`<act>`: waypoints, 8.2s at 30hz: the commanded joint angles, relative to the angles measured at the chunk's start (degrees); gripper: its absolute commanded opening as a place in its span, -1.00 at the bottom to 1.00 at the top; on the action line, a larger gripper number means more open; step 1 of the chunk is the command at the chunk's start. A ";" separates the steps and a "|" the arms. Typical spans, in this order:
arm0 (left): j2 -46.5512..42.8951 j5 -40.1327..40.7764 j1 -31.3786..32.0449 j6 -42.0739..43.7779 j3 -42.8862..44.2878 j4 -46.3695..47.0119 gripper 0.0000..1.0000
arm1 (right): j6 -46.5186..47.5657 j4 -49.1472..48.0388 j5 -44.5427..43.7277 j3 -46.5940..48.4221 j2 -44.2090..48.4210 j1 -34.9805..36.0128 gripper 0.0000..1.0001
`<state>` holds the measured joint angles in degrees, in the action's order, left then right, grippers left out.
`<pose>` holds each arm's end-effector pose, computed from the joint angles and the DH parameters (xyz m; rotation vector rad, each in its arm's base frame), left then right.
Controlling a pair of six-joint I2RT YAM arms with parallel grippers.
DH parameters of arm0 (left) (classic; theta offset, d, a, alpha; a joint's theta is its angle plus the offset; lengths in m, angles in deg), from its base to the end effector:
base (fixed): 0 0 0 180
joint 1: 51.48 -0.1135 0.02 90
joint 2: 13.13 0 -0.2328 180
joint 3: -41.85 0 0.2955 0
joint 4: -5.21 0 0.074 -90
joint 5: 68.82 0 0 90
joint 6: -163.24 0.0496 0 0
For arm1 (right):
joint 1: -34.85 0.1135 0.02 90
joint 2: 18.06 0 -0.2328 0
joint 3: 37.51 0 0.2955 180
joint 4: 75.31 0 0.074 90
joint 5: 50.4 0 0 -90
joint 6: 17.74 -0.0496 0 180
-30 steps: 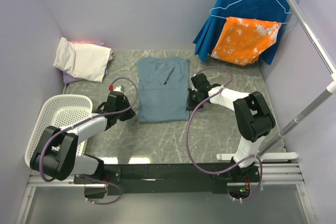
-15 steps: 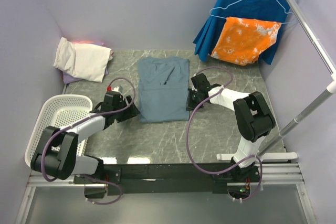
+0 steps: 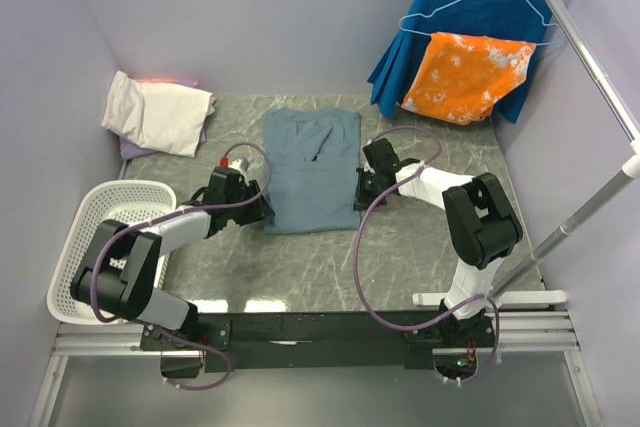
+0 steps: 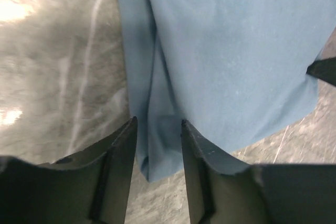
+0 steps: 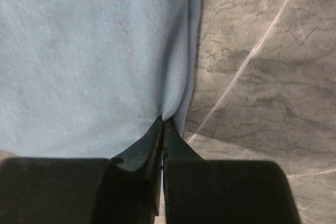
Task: Fold and stack the t-shirts
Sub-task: Fold the folded rectangular tshirt in 1/3 of the way, then grab one side of the 2/3 rectangular tshirt with both arms, then fold the long partially folded tshirt into a neat square, then smooth out wrinkles on the folded tshirt
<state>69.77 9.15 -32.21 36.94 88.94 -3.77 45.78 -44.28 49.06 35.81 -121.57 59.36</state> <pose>0.2966 -0.1146 0.0853 -0.2560 2.4344 -0.7026 0.3506 0.1688 0.0835 -0.0110 2.7148 0.5025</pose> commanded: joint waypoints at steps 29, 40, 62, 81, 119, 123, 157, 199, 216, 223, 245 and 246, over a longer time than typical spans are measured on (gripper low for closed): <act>-9.33 16.33 1.83 -4.04 -1.10 -12.23 -0.98 | 0.38 3.10 -4.97 -0.08 -3.81 0.18 -0.99; -8.10 14.67 0.42 -3.96 -1.28 -13.29 0.14 | 0.81 1.96 -3.83 -0.87 -1.36 0.36 -0.66; 0.14 -4.57 0.51 -6.77 -8.83 8.57 0.46 | -7.17 -8.22 9.52 -13.08 4.89 0.10 0.17; -5.44 -2.65 4.55 -7.57 -13.14 -0.17 -0.98 | -11.49 -12.90 12.10 -24.33 10.84 0.45 -1.00; 12.97 4.92 0.25 -0.98 37.62 -17.42 -0.98 | 3.10 7.67 8.47 17.90 2.56 -4.02 -1.00; 24.58 0.88 -1.25 -0.44 48.02 -17.07 -0.98 | 4.24 10.57 10.05 29.34 -8.27 -6.49 -1.00; 37.25 -29.02 -1.69 1.13 55.41 -8.99 0.90 | 3.72 4.95 13.84 36.64 -13.72 -4.56 0.16; 31.27 -10.20 -3.54 3.78 48.03 -4.15 0.99 | 4.08 3.19 9.79 40.35 -17.60 -3.86 0.19; 43.94 -5.11 -10.12 4.04 54.11 -4.95 0.98 | 1.96 14.36 -7.34 27.19 -18.40 -5.44 0.17; 40.43 -2.73 -10.57 5.53 50.67 -5.21 0.97 | 3.36 11.83 -6.47 23.23 -15.43 -5.79 0.17; 37.25 -10.82 -9.07 4.83 55.24 -5.29 0.99 | 5.03 16.20 -5.59 56.78 -30.87 -5.97 0.04; 37.43 -10.73 -9.07 4.83 55.33 -5.38 0.99 | 5.47 16.11 -5.32 56.61 -31.06 -5.88 -0.01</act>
<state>108.39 -0.51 -41.74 40.66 141.77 -8.64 49.75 -32.33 44.51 89.32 -150.37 53.81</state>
